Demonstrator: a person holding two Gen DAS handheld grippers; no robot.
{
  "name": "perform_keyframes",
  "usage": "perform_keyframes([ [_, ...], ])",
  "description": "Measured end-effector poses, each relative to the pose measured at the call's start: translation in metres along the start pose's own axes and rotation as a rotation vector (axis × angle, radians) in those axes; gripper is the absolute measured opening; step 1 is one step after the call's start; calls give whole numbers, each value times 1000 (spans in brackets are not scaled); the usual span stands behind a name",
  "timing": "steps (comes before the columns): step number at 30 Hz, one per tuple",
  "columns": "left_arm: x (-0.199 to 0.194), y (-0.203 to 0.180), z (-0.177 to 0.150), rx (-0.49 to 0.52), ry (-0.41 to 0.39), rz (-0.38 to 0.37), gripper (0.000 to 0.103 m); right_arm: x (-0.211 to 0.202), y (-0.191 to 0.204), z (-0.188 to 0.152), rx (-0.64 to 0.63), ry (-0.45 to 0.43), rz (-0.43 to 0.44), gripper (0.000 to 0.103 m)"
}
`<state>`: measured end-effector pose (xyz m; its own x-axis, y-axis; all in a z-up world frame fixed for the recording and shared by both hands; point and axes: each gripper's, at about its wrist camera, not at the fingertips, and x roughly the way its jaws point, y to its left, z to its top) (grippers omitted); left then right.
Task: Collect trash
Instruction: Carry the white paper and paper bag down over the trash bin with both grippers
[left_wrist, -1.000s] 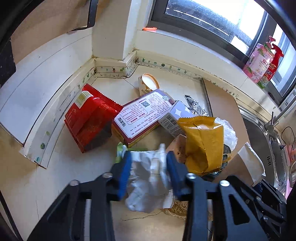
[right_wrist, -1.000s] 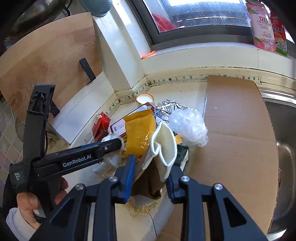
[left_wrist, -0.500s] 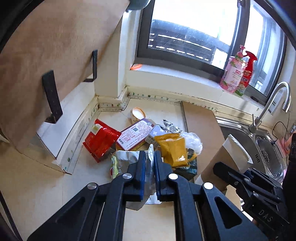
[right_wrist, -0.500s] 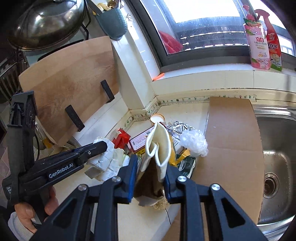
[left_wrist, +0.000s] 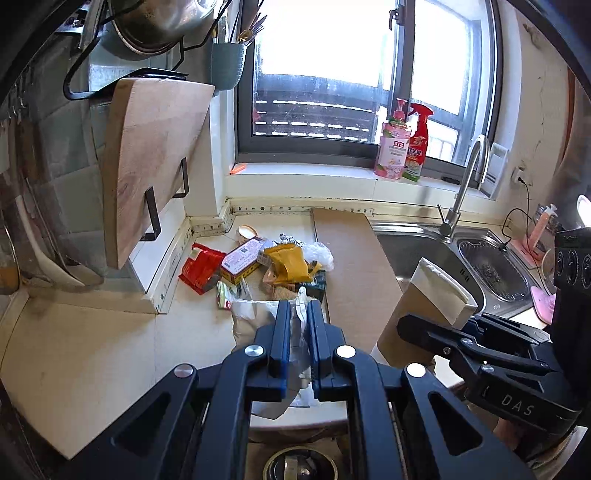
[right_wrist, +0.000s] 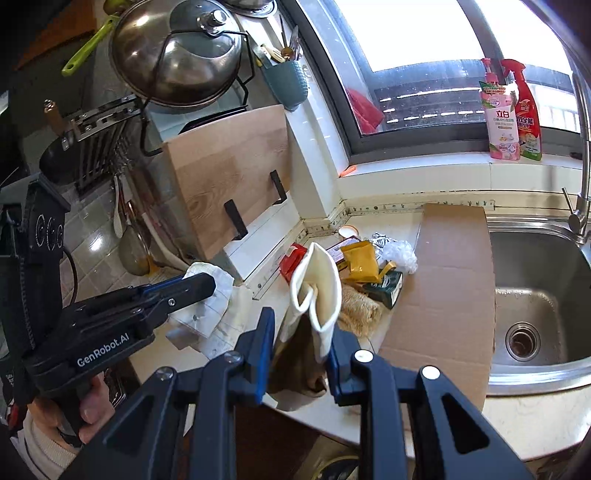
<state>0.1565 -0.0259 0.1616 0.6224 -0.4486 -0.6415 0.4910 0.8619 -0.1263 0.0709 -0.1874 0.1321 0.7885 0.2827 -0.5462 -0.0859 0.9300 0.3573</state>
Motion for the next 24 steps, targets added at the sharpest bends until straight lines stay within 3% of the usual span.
perform_keyframes([
  [8,-51,-15,-62,12,29,-42,7,-46,20,-51,-21,31,22,25],
  [12,-55,-21,-96,1,51,-56,7,-53,19,-86,-25,69,15,25],
  [24,15,-25,-209,-111,251,-56,7,-1,-28,-188,74,316,-34,25],
])
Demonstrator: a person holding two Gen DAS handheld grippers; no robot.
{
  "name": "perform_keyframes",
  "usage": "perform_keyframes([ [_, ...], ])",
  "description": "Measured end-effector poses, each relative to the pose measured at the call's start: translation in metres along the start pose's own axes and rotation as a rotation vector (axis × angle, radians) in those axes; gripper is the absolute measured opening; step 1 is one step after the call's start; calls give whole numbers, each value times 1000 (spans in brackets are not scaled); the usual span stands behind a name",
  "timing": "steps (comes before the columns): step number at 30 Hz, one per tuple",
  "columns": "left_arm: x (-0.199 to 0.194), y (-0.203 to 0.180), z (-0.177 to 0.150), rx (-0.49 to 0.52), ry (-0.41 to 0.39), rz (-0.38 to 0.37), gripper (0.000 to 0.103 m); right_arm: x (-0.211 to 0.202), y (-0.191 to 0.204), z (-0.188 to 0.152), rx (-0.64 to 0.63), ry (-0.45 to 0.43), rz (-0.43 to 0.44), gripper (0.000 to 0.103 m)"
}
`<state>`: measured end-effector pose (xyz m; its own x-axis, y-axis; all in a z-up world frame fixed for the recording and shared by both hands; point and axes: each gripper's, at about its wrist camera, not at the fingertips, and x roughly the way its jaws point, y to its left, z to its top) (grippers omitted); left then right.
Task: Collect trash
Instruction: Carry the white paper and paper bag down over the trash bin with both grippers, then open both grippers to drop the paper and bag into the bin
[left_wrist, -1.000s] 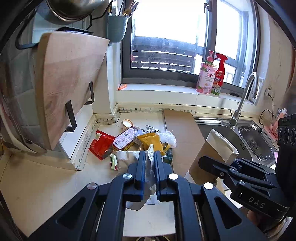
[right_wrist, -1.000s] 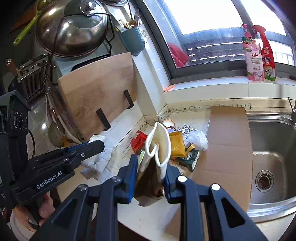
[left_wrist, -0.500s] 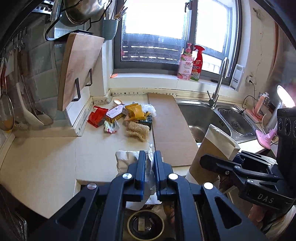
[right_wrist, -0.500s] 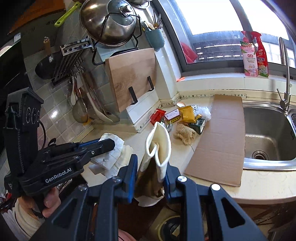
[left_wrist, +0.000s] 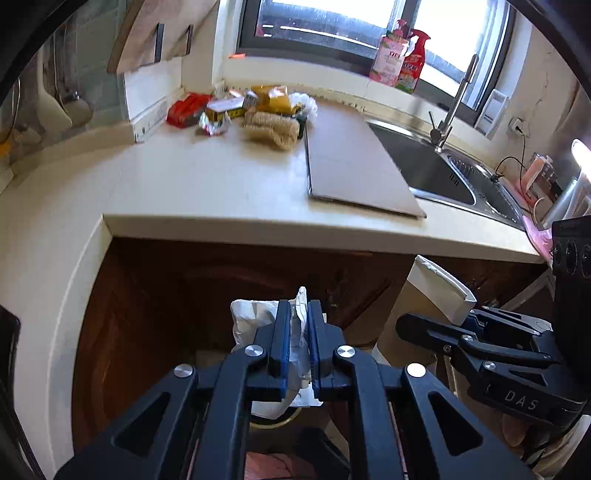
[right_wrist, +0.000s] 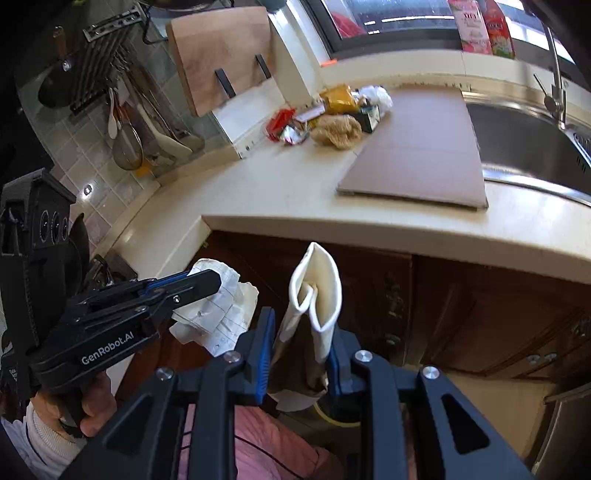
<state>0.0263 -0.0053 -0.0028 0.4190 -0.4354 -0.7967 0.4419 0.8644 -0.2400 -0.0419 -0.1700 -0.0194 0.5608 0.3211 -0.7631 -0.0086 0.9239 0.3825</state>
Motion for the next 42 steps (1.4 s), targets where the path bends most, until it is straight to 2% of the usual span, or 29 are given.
perform_keyframes([
  [6,37,14,-33,-75,76,12,7,35,-16,-23,8,93,-32,25],
  [16,75,22,-54,-88,156,38,7,70,-22,-38,-18,167,-44,25],
  [21,108,32,-67,-130,213,19,7,89,-30,-45,-18,213,-35,25],
  [25,131,36,-77,-139,264,36,7,106,-41,-52,7,255,-20,25],
  [30,152,40,-84,-141,301,28,7,132,-50,-60,39,322,-15,25],
  [42,191,49,-88,-154,358,7,8,176,-67,-65,85,411,-21,29],
])
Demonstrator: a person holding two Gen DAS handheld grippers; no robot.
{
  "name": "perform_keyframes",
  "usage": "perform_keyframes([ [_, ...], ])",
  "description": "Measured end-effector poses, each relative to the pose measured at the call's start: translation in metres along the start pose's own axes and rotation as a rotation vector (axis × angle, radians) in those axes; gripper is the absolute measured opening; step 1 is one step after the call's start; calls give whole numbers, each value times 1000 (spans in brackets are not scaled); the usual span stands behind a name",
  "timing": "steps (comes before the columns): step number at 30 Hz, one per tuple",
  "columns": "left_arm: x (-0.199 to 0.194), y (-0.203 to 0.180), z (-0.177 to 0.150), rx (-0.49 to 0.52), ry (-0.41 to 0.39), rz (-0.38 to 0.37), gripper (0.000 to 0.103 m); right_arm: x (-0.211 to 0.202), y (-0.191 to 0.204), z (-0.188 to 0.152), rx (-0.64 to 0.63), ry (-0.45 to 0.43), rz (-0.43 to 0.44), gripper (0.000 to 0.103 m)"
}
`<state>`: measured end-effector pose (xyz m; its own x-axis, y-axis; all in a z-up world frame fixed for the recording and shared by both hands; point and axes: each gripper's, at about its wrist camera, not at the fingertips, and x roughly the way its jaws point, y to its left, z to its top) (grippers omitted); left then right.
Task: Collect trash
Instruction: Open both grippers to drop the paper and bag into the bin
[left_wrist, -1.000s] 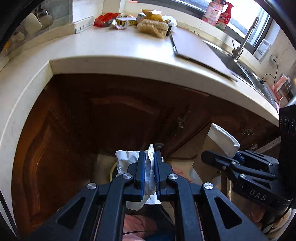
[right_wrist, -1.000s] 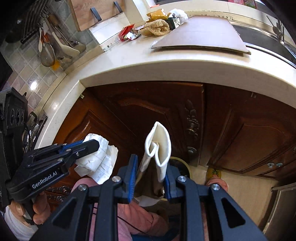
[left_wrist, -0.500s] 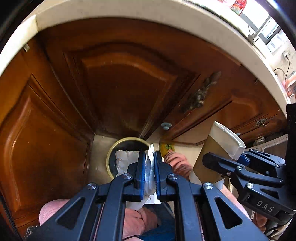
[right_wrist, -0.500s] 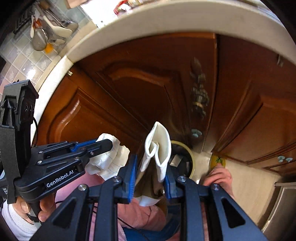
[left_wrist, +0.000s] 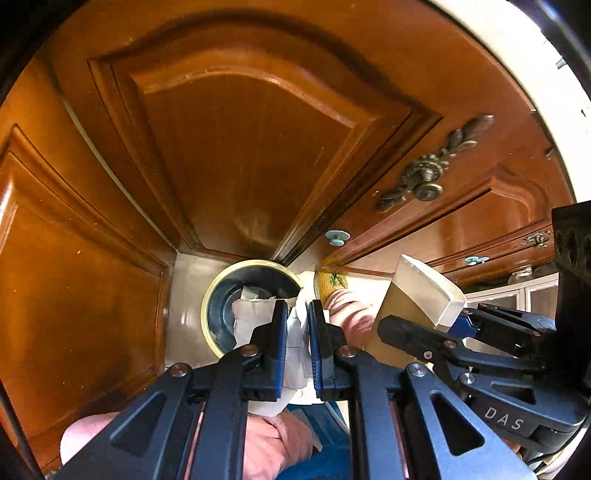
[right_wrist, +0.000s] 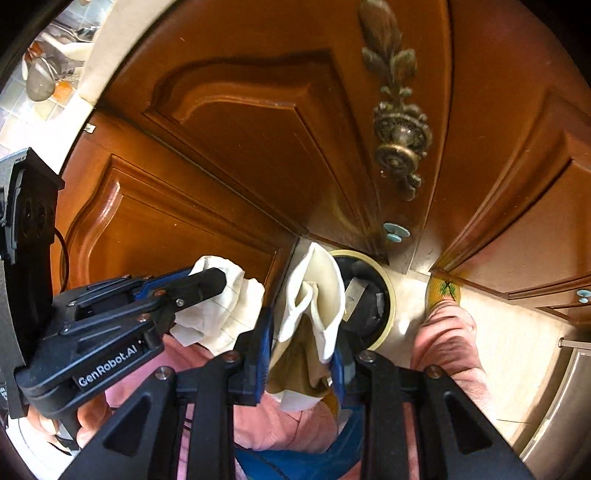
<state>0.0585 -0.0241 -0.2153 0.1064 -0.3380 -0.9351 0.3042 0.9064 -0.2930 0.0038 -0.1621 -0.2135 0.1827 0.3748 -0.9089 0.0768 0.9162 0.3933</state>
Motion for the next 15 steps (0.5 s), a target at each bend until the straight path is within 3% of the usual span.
perform_keyframes([
  [7,20,7,11,2,18,3,9,22,3,13,-12,34,-6,30],
  [12,21,13,16,-5,30,13,21,35,5,19,-12,72,-12,30],
  [15,19,17,14,1,37,26,23,40,5,20,-6,86,-20,38],
])
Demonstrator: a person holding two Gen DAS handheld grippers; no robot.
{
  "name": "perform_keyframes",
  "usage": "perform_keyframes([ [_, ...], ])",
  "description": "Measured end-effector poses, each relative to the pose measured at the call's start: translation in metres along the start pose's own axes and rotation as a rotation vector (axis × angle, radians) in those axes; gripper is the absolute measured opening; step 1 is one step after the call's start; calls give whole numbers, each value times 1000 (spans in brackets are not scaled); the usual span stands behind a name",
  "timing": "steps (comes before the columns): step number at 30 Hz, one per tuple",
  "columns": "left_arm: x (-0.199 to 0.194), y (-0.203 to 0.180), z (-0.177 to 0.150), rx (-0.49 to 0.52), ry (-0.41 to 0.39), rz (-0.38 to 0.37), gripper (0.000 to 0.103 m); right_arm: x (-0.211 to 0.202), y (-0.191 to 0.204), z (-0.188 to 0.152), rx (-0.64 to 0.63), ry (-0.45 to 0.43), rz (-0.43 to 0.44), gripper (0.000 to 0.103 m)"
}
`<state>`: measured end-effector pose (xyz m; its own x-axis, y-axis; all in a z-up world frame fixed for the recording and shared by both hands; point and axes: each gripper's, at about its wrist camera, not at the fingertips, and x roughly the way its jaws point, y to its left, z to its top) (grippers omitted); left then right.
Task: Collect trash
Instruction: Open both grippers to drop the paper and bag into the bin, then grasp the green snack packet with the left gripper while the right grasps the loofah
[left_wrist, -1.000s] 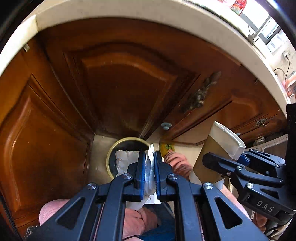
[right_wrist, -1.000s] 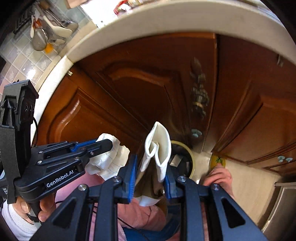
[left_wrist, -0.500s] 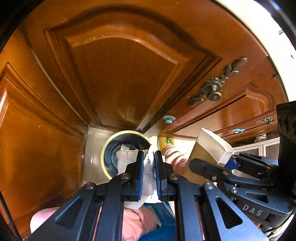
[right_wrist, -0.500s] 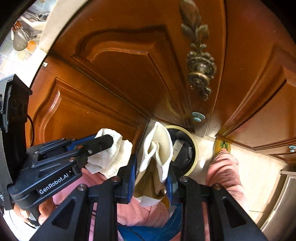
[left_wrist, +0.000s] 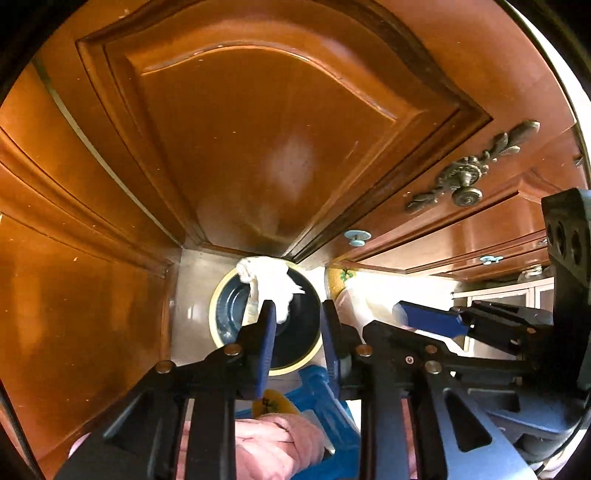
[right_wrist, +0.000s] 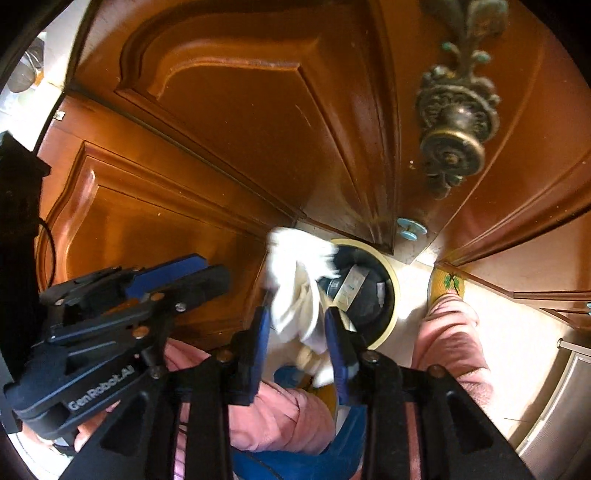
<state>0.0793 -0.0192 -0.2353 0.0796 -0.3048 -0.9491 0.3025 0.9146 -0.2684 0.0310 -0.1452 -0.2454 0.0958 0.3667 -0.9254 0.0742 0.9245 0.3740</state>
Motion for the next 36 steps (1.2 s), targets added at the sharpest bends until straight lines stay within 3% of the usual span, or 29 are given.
perform_keyframes([
  [5,-9,6,-3,-24,-6,9,34,-2,2,0,7,-2,0,43],
  [12,-38,14,-6,-39,-67,18,35,-28,24,-6,-60,-35,-35,46],
  [17,-75,11,-8,-28,-139,6,36,-61,43,-16,-134,-86,-62,56],
  [20,-102,4,-11,-15,-192,-4,44,-87,54,-22,-170,-146,-64,57],
  [27,-166,-14,-13,51,-310,9,45,-158,66,-37,-165,-344,-46,57],
  [32,-211,-32,-15,147,-390,114,45,-215,77,-39,-163,-489,-60,57],
  [36,-258,-36,-7,160,-448,62,45,-270,91,-35,-194,-614,-80,57],
])
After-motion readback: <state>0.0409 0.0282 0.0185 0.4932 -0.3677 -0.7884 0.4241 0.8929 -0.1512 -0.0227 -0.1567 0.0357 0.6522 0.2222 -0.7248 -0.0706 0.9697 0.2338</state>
